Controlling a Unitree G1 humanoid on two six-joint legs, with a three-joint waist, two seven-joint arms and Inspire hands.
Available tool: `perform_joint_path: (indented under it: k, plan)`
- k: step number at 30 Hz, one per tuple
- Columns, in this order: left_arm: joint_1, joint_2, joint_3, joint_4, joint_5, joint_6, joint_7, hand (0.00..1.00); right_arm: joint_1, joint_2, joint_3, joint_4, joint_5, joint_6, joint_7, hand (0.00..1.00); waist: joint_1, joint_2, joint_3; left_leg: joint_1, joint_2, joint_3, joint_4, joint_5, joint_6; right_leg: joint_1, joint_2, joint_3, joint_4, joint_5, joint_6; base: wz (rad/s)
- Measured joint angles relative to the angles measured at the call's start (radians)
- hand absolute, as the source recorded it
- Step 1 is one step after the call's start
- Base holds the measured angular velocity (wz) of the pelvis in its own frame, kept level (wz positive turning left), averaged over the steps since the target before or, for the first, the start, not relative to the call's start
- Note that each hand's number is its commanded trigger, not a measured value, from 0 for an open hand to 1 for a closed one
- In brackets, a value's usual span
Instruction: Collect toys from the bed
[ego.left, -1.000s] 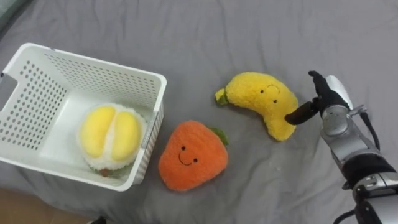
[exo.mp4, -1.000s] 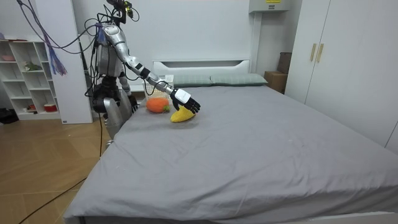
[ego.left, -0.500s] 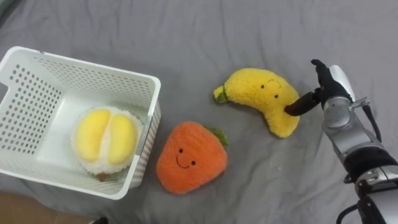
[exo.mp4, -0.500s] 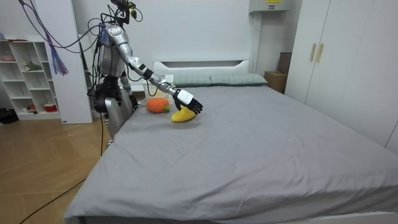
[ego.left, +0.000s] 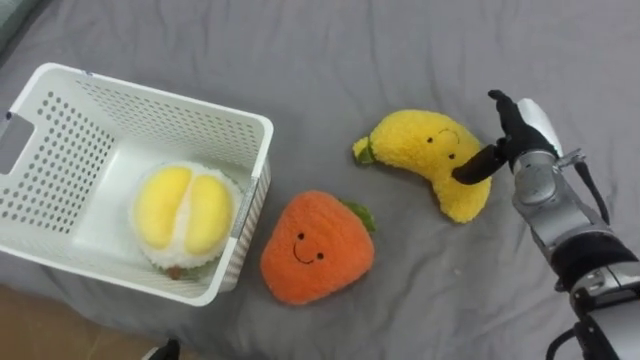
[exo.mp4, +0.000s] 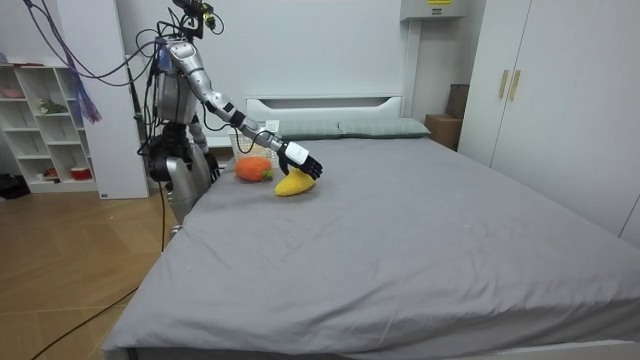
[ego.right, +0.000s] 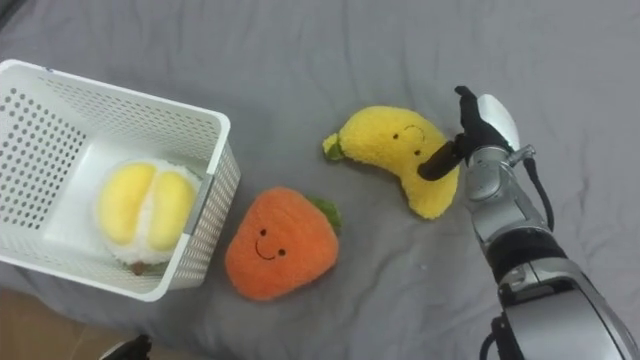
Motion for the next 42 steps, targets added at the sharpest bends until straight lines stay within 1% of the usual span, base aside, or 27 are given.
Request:
perform_joint_path:
  k: [4,7,8,9,10,12,18,22,24,28,32,35,37,39,42]
  plan:
    - [0.001,-0.001,-0.006,0.016,-0.030,0.000,-0.004,0.00,0.002,0.001,0.022,0.012,-0.003,-0.001,0.002,0.00,0.018,0.000,0.0001,0.000,-0.002,-0.008,0.001,0.000,0.000,0.001,-0.001,-0.001,0.000,0.000,0.000,0.01]
    - [0.005,-0.001,-0.009,0.026,-0.039,0.000,-0.005,0.00,0.003,0.014,0.063,0.016,-0.021,-0.001,0.008,0.00,0.021,0.000,0.0001,0.000,-0.003,-0.010,0.001,0.000,0.000,0.002,-0.002,-0.002,0.000,0.000,0.000,0.03]
    - [0.004,-0.001,-0.010,0.026,-0.039,0.000,-0.006,0.00,0.004,0.024,0.073,0.022,-0.023,-0.008,0.016,0.00,0.023,0.000,0.0001,-0.001,-0.003,-0.011,0.002,0.000,0.000,0.002,-0.002,-0.003,0.000,0.000,0.000,0.00]
    - [0.003,-0.001,-0.012,0.029,-0.039,0.000,-0.007,0.00,0.004,0.033,0.083,0.031,-0.023,-0.011,0.023,0.07,0.026,0.000,0.0001,0.000,-0.003,-0.011,0.002,0.000,0.000,0.003,-0.002,-0.003,0.000,0.000,0.000,0.00]
    - [0.001,-0.001,-0.013,0.030,-0.039,-0.001,-0.008,0.00,0.004,0.036,0.089,0.036,-0.023,-0.011,0.026,0.37,0.028,0.000,0.0001,-0.001,-0.003,-0.011,0.003,0.000,0.000,0.003,-0.002,-0.003,0.000,0.000,0.000,0.00]
    - [-0.001,-0.002,-0.025,0.031,-0.040,-0.006,-0.013,0.00,0.012,0.039,0.106,0.042,-0.027,-0.011,0.031,0.99,0.044,0.001,-0.0001,-0.001,-0.004,-0.011,0.004,0.000,0.000,0.003,-0.004,-0.004,0.000,0.000,0.000,0.00]
    - [0.000,-0.003,-0.029,0.033,-0.038,-0.009,-0.015,0.00,0.013,0.033,0.103,0.042,-0.086,-0.014,0.027,1.00,0.045,0.005,-0.0008,-0.001,-0.004,-0.013,0.004,0.000,0.000,0.004,-0.004,-0.011,0.000,0.000,0.000,0.00]
    - [-0.001,-0.003,-0.029,0.029,-0.039,-0.008,-0.018,0.00,0.013,0.034,0.103,0.060,-0.095,-0.016,0.029,1.00,0.045,0.010,-0.0002,-0.003,-0.004,-0.016,0.004,0.000,0.000,0.004,-0.004,-0.014,0.000,0.000,0.000,0.03]
    - [0.000,-0.004,-0.029,0.027,-0.039,-0.005,-0.018,0.00,0.014,0.032,0.099,0.078,-0.098,-0.017,0.029,1.00,0.044,0.017,-0.0002,-0.006,-0.005,-0.022,0.005,0.000,0.000,0.004,-0.005,-0.022,0.000,0.000,0.000,0.07]
    - [0.000,-0.004,-0.032,0.026,-0.039,0.001,-0.019,0.00,0.032,0.025,0.099,0.084,-0.098,-0.019,0.030,1.00,0.042,0.023,-0.0031,-0.014,-0.007,-0.042,0.008,0.000,0.000,0.004,-0.007,-0.042,0.000,0.000,0.000,0.14]
    - [0.005,-0.004,-0.031,0.028,-0.039,0.001,-0.020,0.00,0.045,0.015,0.094,0.090,-0.095,-0.035,0.032,1.00,0.044,0.022,-0.0038,-0.017,-0.011,-0.053,0.010,0.001,0.000,0.007,-0.016,-0.055,0.001,-0.001,0.000,0.09]
    - [0.005,-0.003,-0.028,0.028,-0.036,0.001,-0.020,0.00,0.045,0.014,0.093,0.115,-0.083,-0.052,0.038,1.00,0.046,0.017,-0.0065,-0.013,-0.011,-0.057,0.010,0.002,0.000,0.012,-0.015,-0.056,0.001,-0.001,0.000,0.05]
    - [0.005,-0.001,-0.028,0.031,-0.037,0.001,-0.020,0.00,0.051,0.014,0.094,0.123,-0.072,-0.052,0.042,1.00,0.045,0.017,-0.0064,0.001,-0.012,-0.062,0.010,0.001,0.000,0.029,-0.015,-0.060,-0.001,-0.001,0.000,0.09]
    - [0.005,0.005,-0.025,0.034,-0.036,-0.006,-0.026,0.00,0.062,0.010,0.090,0.123,-0.055,-0.054,0.044,1.00,0.040,0.013,-0.0090,0.010,-0.012,-0.066,0.010,0.001,0.000,0.042,-0.016,-0.062,-0.003,-0.001,0.000,0.09]
    - [0.022,0.005,-0.001,0.024,-0.036,-0.014,-0.040,0.00,0.062,0.000,0.056,0.119,-0.039,-0.053,0.064,1.00,0.039,0.009,-0.0119,0.014,-0.013,-0.064,0.010,0.001,0.000,0.046,-0.016,-0.061,-0.002,-0.001,0.000,0.00]
